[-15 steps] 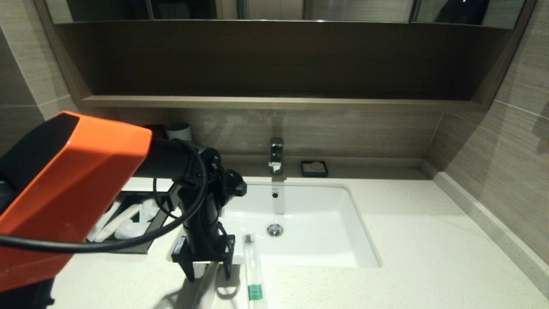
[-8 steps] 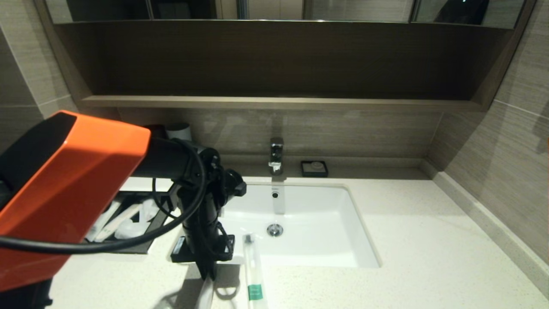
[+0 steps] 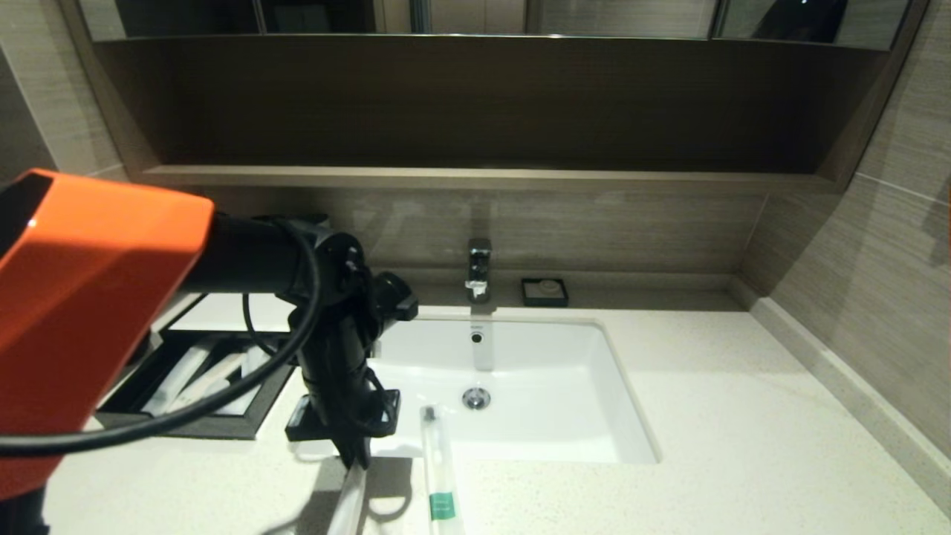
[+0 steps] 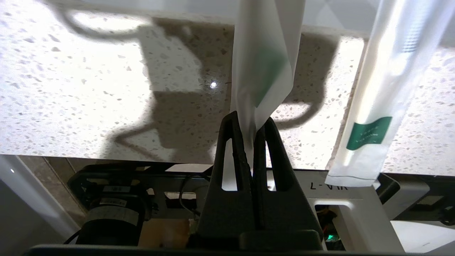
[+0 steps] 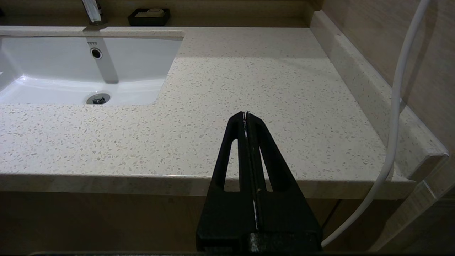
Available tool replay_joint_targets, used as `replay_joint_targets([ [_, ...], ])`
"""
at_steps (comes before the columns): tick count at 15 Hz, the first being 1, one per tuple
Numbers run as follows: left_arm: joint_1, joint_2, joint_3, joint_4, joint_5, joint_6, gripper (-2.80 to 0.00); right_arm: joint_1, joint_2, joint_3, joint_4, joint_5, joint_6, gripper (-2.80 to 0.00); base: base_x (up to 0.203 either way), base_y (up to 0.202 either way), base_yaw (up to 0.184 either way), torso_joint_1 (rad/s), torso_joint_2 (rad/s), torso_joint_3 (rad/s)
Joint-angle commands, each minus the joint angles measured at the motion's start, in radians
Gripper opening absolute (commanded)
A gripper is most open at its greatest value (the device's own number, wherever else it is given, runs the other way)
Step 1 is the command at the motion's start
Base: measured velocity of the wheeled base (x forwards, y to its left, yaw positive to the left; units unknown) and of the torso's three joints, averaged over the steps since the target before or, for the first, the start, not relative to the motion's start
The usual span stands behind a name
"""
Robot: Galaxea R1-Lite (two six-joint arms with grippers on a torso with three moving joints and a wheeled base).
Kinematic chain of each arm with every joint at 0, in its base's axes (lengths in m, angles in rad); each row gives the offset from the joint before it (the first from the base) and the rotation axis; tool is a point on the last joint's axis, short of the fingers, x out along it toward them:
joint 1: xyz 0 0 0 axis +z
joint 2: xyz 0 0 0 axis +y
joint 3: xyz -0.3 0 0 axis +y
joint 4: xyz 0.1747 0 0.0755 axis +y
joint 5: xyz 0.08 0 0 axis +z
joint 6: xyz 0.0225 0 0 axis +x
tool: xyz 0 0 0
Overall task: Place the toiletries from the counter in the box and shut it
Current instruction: Pick up the bathroom toiletry, then place the bathroom toiletry into the drawer
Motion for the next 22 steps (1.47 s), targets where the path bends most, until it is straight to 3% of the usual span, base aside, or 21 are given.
replay_joint_targets([
  [1,0.035,-0.069,-0.022,0.008,0.004,0.003,-2.80,0.000,0.000,0.002,0.000,0.000,0.000,-2.80,0.000,0.000,0.000,0.000,0.00,0.000],
  [3,0.090,-0.099,-0.062,0.044,0.026,0.039,-2.80,0.000,0.000,0.002,0.000,0.000,0.000,-2.80,0.000,0.000,0.000,0.000,0.00,0.000],
  [10,0.330,-0.125,-0.280,0.320,0.075,0.272,-2.80,0.000,0.000,0.002,0.000,0.000,0.000,-2.80,0.000,0.000,0.000,0.000,0.00,0.000],
  [14,0.455,-0.127,-0.284,0.356,0.140,0.415,-2.80,0.000,0.000,0.002,0.000,0.000,0.000,-2.80,0.000,0.000,0.000,0.000,0.00,0.000],
  [19,0.574,-0.084,-0.284,0.354,0.183,0.511,-2.80,0.000,0.000,0.002,0.000,0.000,0.000,-2.80,0.000,0.000,0.000,0.000,0.00,0.000],
  [22,0.607,-0.050,-0.284,0.361,0.218,0.574,-2.80,0.000,0.000,0.002,0.000,0.000,0.000,-2.80,0.000,0.000,0.000,0.000,0.00,0.000],
])
